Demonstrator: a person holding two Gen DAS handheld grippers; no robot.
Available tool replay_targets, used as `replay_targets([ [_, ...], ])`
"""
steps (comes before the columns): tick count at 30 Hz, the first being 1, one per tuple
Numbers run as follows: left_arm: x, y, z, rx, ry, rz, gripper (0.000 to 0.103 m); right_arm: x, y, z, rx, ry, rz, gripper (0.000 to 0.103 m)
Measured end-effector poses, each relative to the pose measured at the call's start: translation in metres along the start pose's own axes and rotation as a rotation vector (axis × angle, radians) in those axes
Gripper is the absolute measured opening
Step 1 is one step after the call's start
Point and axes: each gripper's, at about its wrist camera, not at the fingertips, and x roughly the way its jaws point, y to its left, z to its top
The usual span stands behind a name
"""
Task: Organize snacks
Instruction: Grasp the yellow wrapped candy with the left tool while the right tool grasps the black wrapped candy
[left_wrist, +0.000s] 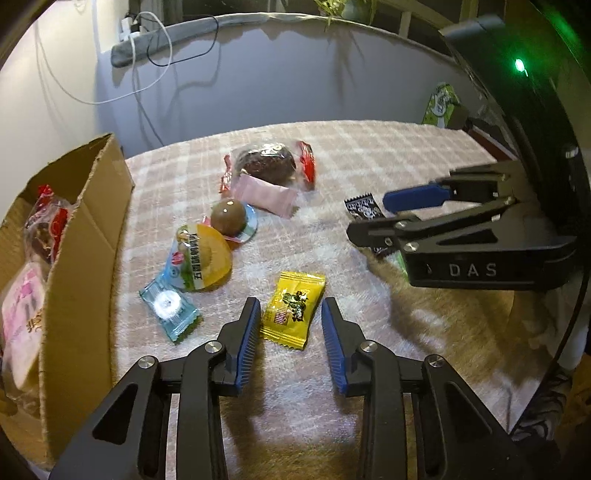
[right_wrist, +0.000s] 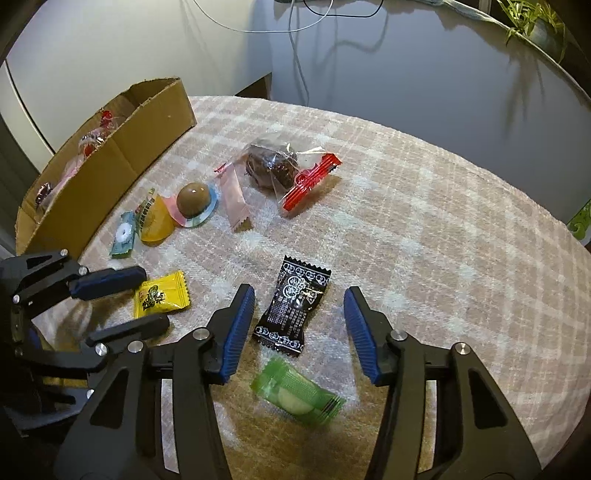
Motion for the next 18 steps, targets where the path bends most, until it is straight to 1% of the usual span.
replay_targets([
  [1, 0.0, -0.001, 0.0, 0.006, 0.0, 0.003, 0.032, 0.0, 0.001, 0.001, -0.002, 0.002, -0.003, 0.053],
  [2, 0.0, -0.001, 0.0, 0.005, 0.0, 0.002, 0.029, 0.002, 0.002, 0.002, -0.008, 0.004, -0.008, 0.05],
  [4, 0.001, -0.001, 0.001, 0.005, 0.0, 0.005, 0.026, 0.003, 0.003, 0.002, -0.018, 0.006, -0.025, 0.045],
  [5, 0.001, -0.001, 0.001, 0.005, 0.0, 0.003, 0.025, 0.003, 0.004, 0.003, -0.024, 0.008, -0.03, 0.039],
  [6, 0.001, -0.001, 0.001, 0.007, -0.001, 0.005, 0.025, 0.004, 0.004, 0.004, -0.028, 0.01, -0.034, 0.031],
  [8, 0.001, -0.003, 0.001, 0.015, -0.004, 0.014, 0.024, 0.004, 0.006, 0.004, -0.037, 0.013, -0.041, 0.026],
  [14, -0.001, 0.0, 0.002, -0.006, -0.017, 0.02, 0.022, -0.001, 0.005, -0.002, -0.04, 0.003, -0.044, 0.025],
  [18, -0.015, 0.006, 0.005, -0.043, -0.061, 0.015, 0.022, -0.017, 0.005, -0.004, -0.034, -0.036, -0.044, 0.025],
])
